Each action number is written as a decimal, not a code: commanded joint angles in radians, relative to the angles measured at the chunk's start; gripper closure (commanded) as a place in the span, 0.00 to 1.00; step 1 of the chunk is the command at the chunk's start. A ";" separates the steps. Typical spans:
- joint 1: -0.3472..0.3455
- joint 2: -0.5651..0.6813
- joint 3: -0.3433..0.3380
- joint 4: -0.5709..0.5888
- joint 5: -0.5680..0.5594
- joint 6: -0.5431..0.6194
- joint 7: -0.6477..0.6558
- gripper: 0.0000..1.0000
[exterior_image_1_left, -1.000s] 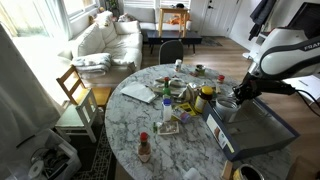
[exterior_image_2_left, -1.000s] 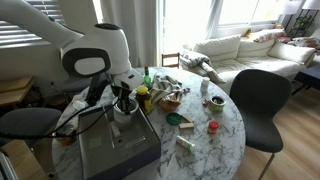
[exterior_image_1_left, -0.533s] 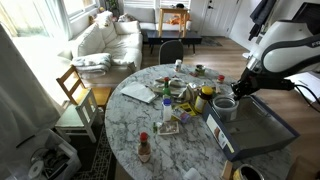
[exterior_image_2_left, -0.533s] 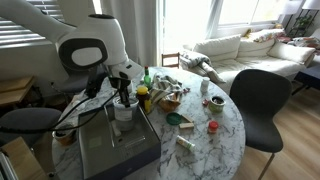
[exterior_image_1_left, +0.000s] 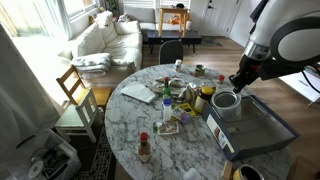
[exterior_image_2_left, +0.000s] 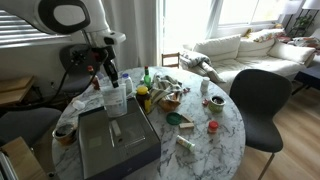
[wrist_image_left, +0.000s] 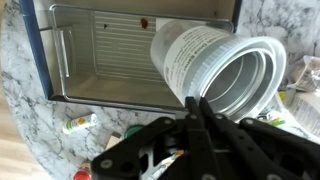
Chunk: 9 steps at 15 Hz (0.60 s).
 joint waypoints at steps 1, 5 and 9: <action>0.044 -0.031 0.063 0.030 -0.074 -0.114 0.013 0.99; 0.082 -0.004 0.142 0.094 -0.199 -0.200 0.055 0.99; 0.084 0.030 0.178 0.128 -0.369 -0.204 0.176 0.99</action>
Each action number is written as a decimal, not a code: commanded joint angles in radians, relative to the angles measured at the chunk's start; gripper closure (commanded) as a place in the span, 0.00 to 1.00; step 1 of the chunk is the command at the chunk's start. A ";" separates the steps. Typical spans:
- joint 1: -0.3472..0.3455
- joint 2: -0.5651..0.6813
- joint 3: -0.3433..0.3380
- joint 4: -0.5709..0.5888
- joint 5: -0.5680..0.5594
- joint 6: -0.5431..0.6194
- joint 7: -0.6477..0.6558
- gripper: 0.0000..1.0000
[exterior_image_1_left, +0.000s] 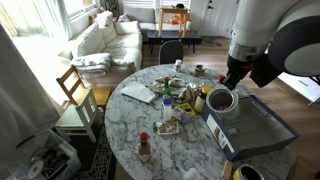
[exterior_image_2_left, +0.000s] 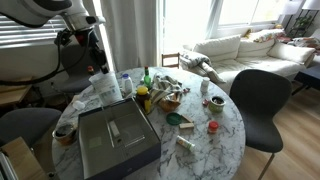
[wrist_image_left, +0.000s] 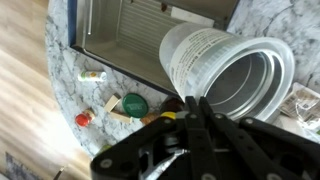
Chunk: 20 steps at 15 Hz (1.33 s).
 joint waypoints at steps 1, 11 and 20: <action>0.009 0.044 0.010 0.045 -0.113 -0.026 0.073 0.99; 0.029 0.034 -0.024 0.051 0.012 0.050 0.007 0.95; 0.133 0.147 0.065 0.132 -0.096 -0.002 -0.069 0.99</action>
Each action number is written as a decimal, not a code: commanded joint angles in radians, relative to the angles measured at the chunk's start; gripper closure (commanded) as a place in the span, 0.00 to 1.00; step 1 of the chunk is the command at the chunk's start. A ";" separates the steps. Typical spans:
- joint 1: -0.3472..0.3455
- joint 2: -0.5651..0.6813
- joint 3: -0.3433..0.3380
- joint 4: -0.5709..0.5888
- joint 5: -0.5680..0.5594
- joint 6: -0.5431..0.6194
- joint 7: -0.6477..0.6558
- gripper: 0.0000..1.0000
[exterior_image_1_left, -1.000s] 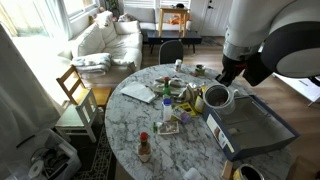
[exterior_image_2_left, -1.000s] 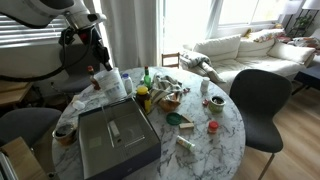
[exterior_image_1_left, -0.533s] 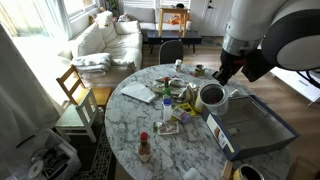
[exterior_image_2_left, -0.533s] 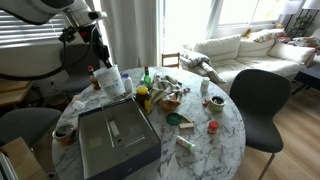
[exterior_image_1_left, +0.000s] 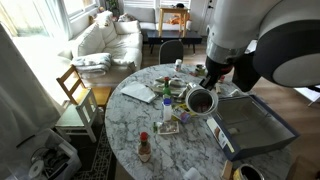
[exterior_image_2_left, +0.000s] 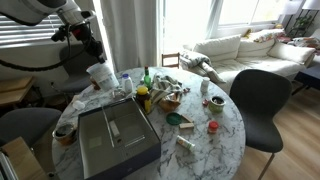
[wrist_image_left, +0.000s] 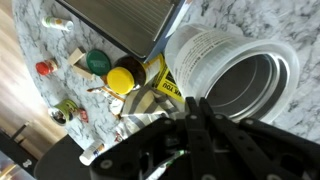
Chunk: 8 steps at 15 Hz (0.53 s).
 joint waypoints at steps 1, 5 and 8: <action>0.039 0.091 0.023 0.039 -0.076 -0.095 0.003 0.99; 0.083 0.205 0.020 0.048 -0.156 -0.153 0.010 0.99; 0.105 0.273 0.006 0.067 -0.157 -0.093 -0.013 0.99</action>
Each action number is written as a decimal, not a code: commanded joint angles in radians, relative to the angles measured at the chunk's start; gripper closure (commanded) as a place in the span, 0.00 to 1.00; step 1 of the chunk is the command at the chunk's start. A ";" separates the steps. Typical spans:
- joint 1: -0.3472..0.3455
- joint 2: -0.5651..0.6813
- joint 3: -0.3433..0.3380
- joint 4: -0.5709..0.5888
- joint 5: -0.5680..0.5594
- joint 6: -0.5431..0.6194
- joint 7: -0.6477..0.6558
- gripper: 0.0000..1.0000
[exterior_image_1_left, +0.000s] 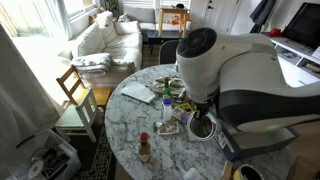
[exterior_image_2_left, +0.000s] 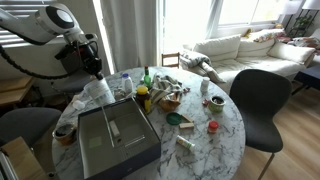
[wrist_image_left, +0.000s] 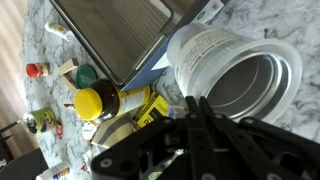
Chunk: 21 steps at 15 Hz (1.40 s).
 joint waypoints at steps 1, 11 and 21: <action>0.031 0.076 -0.024 0.037 -0.011 0.063 -0.022 0.99; 0.066 0.116 -0.039 0.076 -0.032 -0.017 -0.005 0.99; 0.184 0.299 -0.046 0.263 -0.275 -0.237 0.027 0.99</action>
